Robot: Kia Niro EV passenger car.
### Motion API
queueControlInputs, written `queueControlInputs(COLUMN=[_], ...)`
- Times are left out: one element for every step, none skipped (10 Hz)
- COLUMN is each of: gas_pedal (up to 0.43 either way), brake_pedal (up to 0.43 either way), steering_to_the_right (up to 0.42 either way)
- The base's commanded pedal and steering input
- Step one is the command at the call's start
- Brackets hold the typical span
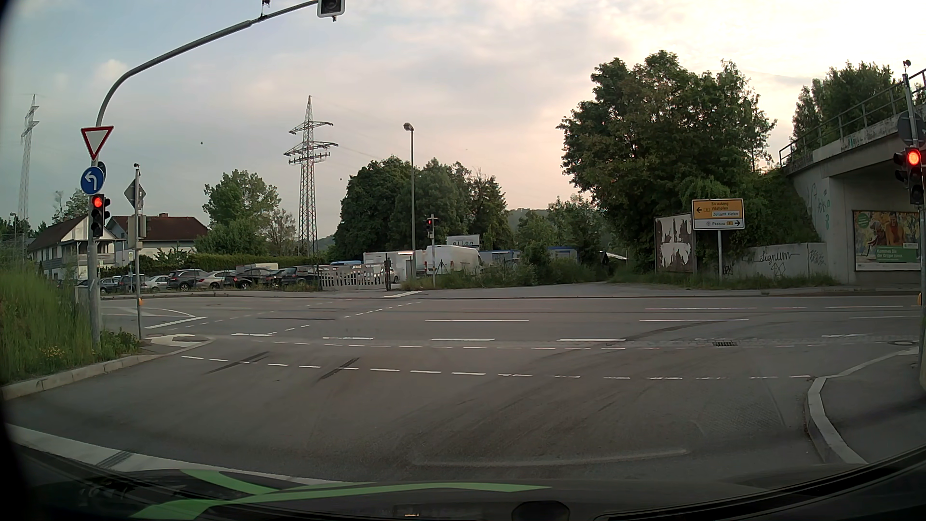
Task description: Follow the waypoints while adhering to traffic rules and regulations
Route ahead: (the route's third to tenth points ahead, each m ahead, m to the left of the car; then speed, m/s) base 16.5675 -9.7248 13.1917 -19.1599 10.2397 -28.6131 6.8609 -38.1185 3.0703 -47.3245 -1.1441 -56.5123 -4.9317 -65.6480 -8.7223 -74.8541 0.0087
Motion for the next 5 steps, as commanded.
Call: queueControlInputs(gas_pedal=[0.0,0.0,0.0,0.0,0.0], brake_pedal=[0.25,0.25,0.25,0.25,0.25], steering_to_the_right=[0.063,0.061,0.061,0.061,0.061])
